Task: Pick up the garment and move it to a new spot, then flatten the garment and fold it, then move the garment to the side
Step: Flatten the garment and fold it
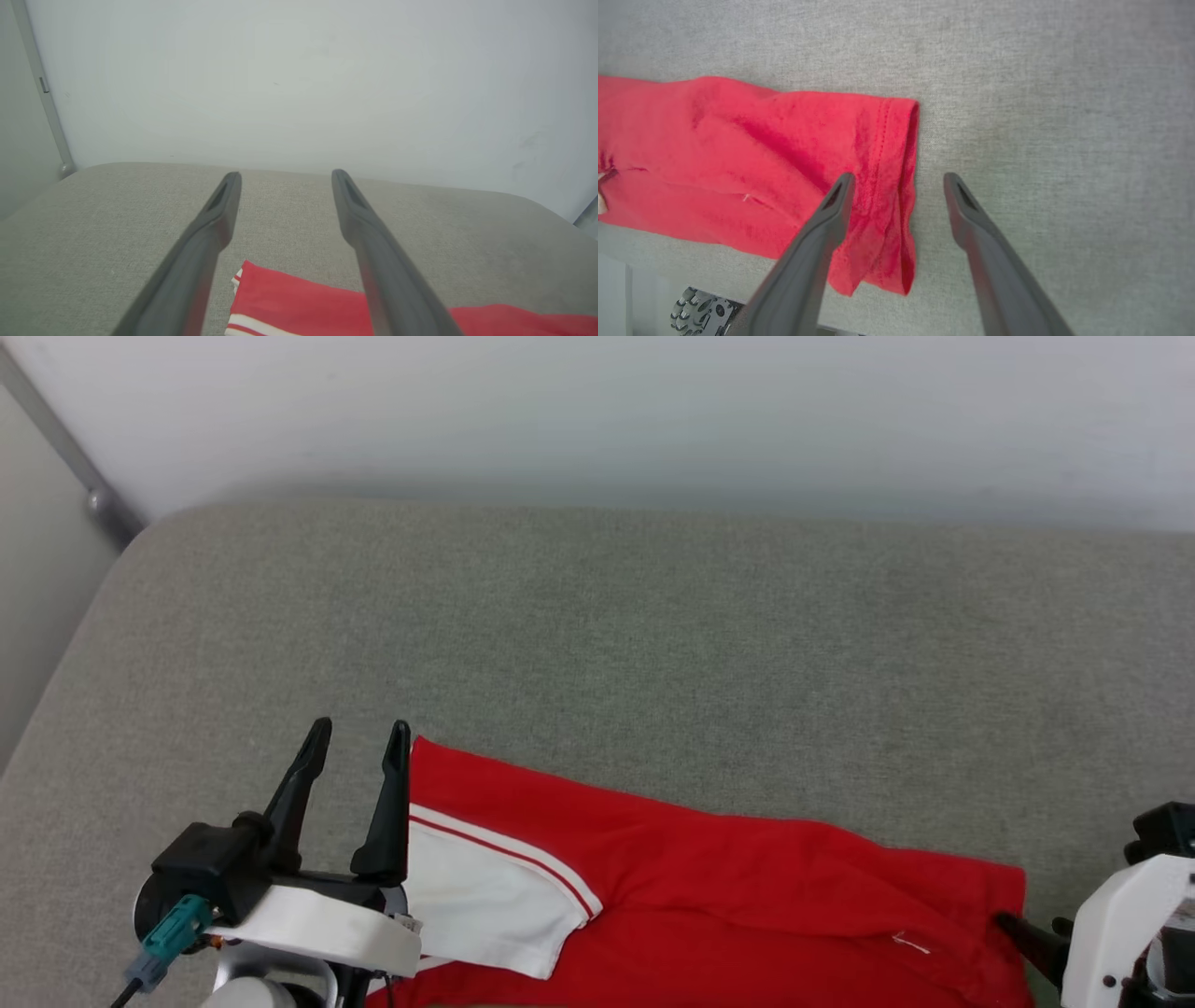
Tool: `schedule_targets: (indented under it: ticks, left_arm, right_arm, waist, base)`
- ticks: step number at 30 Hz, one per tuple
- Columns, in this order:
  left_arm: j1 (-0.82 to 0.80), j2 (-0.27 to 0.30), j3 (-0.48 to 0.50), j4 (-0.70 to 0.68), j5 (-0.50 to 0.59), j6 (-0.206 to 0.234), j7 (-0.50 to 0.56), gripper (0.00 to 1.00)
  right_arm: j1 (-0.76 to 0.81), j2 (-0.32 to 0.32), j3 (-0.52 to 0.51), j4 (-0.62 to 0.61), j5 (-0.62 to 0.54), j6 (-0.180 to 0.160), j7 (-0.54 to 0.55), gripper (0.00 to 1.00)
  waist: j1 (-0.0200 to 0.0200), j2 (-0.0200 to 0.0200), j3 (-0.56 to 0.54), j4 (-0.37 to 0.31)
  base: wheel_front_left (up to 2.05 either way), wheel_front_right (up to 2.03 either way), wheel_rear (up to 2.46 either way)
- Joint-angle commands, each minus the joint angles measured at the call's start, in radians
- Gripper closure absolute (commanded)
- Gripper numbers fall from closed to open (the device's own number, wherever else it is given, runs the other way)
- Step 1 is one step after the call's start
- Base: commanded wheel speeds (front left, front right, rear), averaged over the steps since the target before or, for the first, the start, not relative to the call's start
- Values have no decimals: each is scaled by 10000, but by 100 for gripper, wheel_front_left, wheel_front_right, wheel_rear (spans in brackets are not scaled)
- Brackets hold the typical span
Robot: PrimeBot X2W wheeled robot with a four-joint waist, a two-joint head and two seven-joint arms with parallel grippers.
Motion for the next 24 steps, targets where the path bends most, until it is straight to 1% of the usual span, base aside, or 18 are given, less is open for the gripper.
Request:
schedule_targets:
  ticks: [1,7,8,9,10,12,14,15,18,21,24]
  left_arm:
    - [-199,-15,2,-41,143,-80,-38,0]
    - [-510,-21,9,67,373,-383,-63,0]
    - [-534,-39,21,99,391,-398,-63,0]
    - [-549,-59,43,127,399,-427,-63,0]
    - [-552,-100,61,162,387,-447,-66,0]
    - [-473,-139,98,203,386,-457,-69,0]
    - [-379,-180,87,257,384,-473,-72,0]
    - [-312,-71,65,338,422,-539,-60,0]
    - [-207,57,115,403,362,-489,18,0]
    - [-8,100,183,403,297,-355,47,0]
    - [159,54,172,378,271,-254,48,0]
  right_arm:
    - [-215,96,22,174,-68,-4,20,0]
    - [-361,411,342,1238,111,-4,321,0]
    - [-313,483,439,1402,153,-4,420,18]
    - [-286,536,502,1540,244,-3,480,64]
    - [-280,653,541,1642,405,-3,497,100]
    - [-299,657,652,1705,448,3,506,100]
    - [-428,421,623,1654,526,-4,318,100]
    - [-661,98,670,1505,668,-4,82,100]
    - [-848,-141,576,1449,786,-4,24,100]
    - [-916,-319,336,1446,740,-6,119,100]
    - [-974,-491,-196,1390,564,-6,274,100]
  waist:
    - [-2,0,449,306]
    - [-2,0,781,485]
    - [-2,0,780,489]
    - [-2,0,773,487]
    - [-2,0,736,472]
    - [-2,0,651,418]
    - [-2,0,539,362]
    - [-2,0,321,265]
    - [-2,0,85,148]
    - [-2,0,-139,-36]
    - [-2,0,-274,-198]
  base:
    - [0,0,0]
    - [0,0,0]
    - [0,0,0]
    - [0,0,0]
    - [0,0,0]
    - [0,0,0]
    - [0,0,0]
    - [0,0,0]
    - [0,0,0]
    - [0,0,0]
    - [0,0,0]
